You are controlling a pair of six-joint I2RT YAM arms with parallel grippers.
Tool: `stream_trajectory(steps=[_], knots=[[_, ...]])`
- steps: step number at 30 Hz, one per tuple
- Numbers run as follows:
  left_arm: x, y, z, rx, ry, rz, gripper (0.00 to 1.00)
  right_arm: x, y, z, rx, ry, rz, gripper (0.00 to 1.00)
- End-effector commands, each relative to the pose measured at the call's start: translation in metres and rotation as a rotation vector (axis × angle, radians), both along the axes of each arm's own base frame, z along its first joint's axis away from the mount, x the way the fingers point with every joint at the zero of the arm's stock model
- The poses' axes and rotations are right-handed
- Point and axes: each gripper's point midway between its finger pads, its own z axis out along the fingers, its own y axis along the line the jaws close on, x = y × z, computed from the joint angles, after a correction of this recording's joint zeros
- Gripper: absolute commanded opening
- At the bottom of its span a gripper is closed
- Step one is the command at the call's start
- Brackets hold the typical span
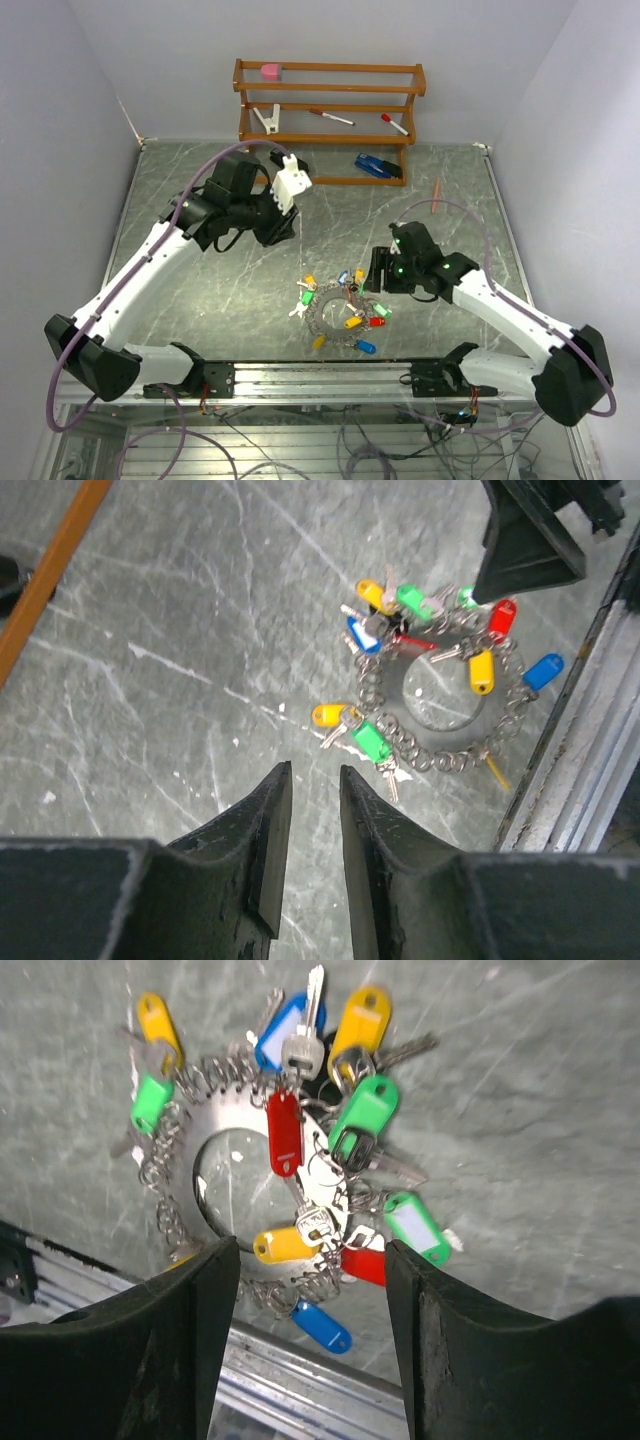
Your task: Put the keys on the keyring
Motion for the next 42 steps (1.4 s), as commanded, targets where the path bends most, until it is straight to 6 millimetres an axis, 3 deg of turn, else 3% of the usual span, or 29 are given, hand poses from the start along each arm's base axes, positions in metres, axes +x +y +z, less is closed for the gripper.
stream_trajectory(steps=[1,7,14,21,29,35,38,42], knots=[[0.011,0.013,-0.031,0.068,0.026,0.091,0.36,-0.020,0.029,-0.020,0.091,0.122,0.094,0.58],[0.001,0.018,-0.073,0.104,0.135,0.102,0.36,-0.019,0.034,-0.043,-0.006,0.152,0.135,0.58],[0.009,0.022,-0.072,0.086,0.132,0.137,0.35,-0.003,0.067,-0.044,-0.095,0.080,0.236,0.57],[0.012,0.029,-0.071,0.072,0.129,0.164,0.35,0.034,0.099,-0.040,-0.229,-0.039,0.347,0.61],[0.014,0.035,-0.069,0.049,0.128,0.188,0.35,0.046,0.110,-0.071,-0.304,-0.054,0.506,0.62],[0.015,0.039,-0.068,0.035,0.133,0.199,0.35,0.038,0.114,-0.091,-0.288,-0.029,0.586,0.55],[0.015,0.039,-0.068,0.030,0.136,0.198,0.34,0.036,0.113,-0.095,-0.295,-0.024,0.604,0.45],[0.018,0.039,-0.066,0.030,0.132,0.202,0.34,0.035,0.110,-0.098,-0.307,-0.023,0.609,0.23]])
